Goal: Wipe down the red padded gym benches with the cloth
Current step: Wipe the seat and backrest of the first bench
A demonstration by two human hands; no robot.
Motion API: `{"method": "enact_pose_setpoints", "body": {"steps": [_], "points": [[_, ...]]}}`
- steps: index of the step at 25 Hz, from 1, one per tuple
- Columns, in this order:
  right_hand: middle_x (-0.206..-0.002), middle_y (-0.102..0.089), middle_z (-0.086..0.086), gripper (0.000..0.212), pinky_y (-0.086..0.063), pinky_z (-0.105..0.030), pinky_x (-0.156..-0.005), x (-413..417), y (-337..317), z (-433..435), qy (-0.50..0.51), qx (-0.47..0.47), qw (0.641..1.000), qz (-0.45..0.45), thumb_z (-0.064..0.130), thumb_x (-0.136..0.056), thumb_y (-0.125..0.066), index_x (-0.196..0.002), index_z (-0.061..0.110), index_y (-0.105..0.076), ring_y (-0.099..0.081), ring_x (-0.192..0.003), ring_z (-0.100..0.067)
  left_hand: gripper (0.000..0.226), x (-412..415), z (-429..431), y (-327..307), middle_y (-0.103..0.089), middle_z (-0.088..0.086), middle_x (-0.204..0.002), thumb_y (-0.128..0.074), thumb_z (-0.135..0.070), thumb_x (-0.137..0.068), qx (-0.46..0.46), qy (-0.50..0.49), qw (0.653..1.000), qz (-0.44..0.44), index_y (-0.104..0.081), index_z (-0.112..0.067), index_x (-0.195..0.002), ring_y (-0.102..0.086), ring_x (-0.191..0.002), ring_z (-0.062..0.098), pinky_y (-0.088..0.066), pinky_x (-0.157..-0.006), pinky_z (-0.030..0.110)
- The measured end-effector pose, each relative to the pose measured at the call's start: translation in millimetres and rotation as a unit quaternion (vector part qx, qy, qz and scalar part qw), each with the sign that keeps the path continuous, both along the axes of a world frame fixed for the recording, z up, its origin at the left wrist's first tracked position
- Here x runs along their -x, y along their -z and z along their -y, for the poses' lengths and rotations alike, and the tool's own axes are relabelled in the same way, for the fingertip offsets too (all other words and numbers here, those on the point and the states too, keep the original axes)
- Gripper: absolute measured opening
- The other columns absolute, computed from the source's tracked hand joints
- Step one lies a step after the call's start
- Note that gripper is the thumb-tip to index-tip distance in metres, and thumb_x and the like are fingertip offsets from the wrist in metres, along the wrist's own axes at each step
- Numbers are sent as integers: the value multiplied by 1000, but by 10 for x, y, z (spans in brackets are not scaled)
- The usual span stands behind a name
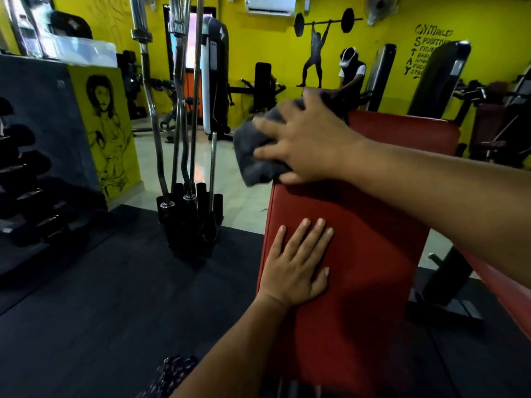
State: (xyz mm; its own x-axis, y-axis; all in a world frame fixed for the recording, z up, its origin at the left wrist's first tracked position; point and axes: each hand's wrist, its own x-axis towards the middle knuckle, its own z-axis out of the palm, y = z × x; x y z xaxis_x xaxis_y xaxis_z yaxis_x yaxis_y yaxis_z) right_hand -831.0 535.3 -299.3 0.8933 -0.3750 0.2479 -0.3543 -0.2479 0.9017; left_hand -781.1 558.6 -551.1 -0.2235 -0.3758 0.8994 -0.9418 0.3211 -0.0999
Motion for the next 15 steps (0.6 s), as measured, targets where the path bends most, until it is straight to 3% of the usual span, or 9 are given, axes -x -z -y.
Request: {"method": "enact_pose_setpoints", "body": {"steps": [4, 6, 9, 10, 13, 15], "points": [[-139, -47, -3, 56, -23, -51, -87, -106, 369, -81, -46, 28, 983, -175, 65, -82, -41, -125, 33, -57, -48, -116, -34, 68, -8, 15, 20, -34, 1, -157, -43, -47, -89, -5, -4, 1000, 9, -33, -21, -151, -32, -144, 21, -17, -119, 49], [-140, -45, 0, 53, -30, -50, -87, -105, 275, -34, -48, 20, 983, -179, 63, -83, -43, -127, 35, -55, -48, -118, -31, 68, -7, -7, 13, -33, 1, -157, -43, -47, -89, -2, -1, 1000, 4, -34, -20, -151, -30, -145, 21, -17, -120, 48], [-142, -43, -2, 49, -38, -52, -88, -152, 90, -57, -5, -14, 998, -64, 60, -86, -45, -127, 34, -55, -46, -118, -33, 67, -2, -17, -20, -33, 1, -157, -42, -46, -90, -2, 6, 1000, -2, -33, -21, -151, -29, -146, 20, -18, -120, 48], [-141, -43, -3, 46, -38, -53, -89, -176, 138, -93, 3, -12, 998, -66, 57, -86, -45, -124, 33, -57, -45, -118, -35, 67, -5, -16, -12, -35, 1, -156, -42, -46, -90, -2, 8, 1000, -1, -34, -20, -151, -30, -146, 21, -18, -120, 48], [-138, -45, -2, 41, -35, -55, -92, -221, 460, -211, -29, -16, 982, -187, 45, -87, -40, -119, 31, -61, -43, -121, -36, 64, 5, -16, -1, -46, 0, -149, -43, -48, -88, 0, 3, 1000, -1, -41, -21, -146, -43, -136, 23, -21, -116, 47], [-135, -46, 2, 39, -35, -53, -91, -222, 432, -182, -32, -39, 971, -233, 48, -86, -44, -119, 34, -60, -42, -121, -32, 64, 5, -11, -9, -44, -1, -147, -43, -49, -88, 0, 0, 1000, -9, -41, -22, -146, -46, -133, 22, -22, -115, 46]]}}
